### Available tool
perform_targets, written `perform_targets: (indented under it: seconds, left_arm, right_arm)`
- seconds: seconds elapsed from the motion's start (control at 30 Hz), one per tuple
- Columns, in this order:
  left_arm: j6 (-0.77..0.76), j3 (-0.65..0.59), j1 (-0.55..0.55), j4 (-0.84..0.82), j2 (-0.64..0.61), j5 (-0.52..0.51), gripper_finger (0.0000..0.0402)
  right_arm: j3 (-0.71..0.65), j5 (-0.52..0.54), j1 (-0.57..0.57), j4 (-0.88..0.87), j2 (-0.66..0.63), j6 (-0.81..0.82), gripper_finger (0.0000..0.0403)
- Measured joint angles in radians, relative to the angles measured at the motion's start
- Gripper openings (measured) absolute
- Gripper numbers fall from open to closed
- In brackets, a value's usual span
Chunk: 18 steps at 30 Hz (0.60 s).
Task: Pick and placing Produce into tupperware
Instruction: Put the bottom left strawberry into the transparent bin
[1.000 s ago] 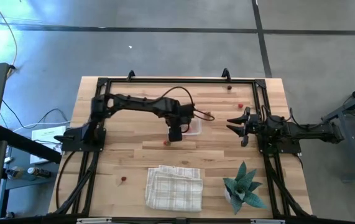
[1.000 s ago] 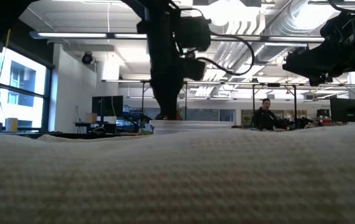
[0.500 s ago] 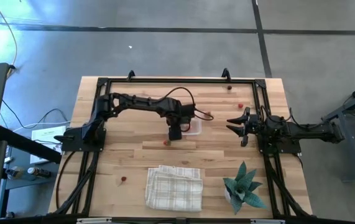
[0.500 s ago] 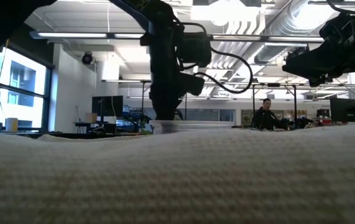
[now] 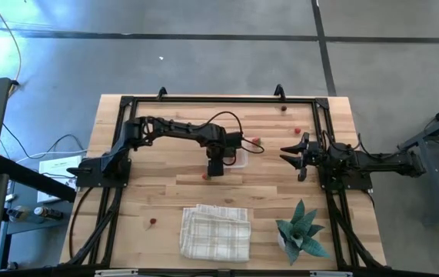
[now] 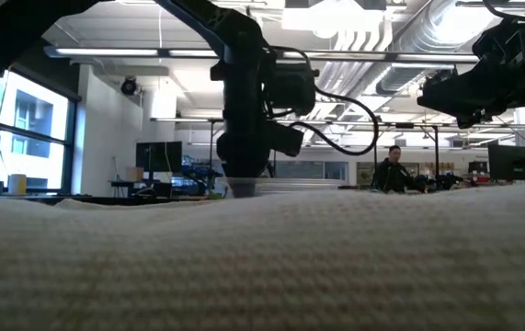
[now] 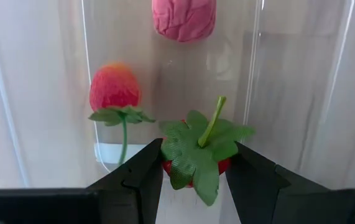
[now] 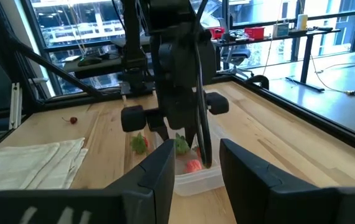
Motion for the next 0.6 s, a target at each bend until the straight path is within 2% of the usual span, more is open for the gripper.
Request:
perform_targets:
  seconds: [0.4, 0.6]
  left_arm:
    - [-0.016, 0.105, 0.0, -0.016, 0.005, -0.018, 0.015]
    - [-0.017, 0.12, 0.0, -0.074, 0.005, -0.014, 0.015]
  right_arm:
    - [0.0, 0.0, 0.0, 0.0, 0.0, 0.0, 0.0117]
    - [0.0, 0.0, 0.0, 0.0, 0.0, 0.0, 0.0117]
